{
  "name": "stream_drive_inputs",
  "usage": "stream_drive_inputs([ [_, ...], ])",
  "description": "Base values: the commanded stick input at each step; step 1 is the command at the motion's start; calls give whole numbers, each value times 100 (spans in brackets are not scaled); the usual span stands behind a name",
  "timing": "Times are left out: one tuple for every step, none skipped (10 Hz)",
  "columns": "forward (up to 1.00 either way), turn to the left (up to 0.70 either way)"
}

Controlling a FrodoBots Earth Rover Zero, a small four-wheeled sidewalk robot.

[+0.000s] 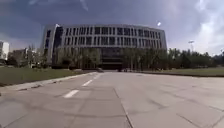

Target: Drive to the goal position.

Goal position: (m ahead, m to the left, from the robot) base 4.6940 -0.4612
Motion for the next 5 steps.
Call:
stream_drive_inputs([
  [50, 0],
  [50, 0],
  [50, 0],
  [50, 0],
  [50, 0],
])
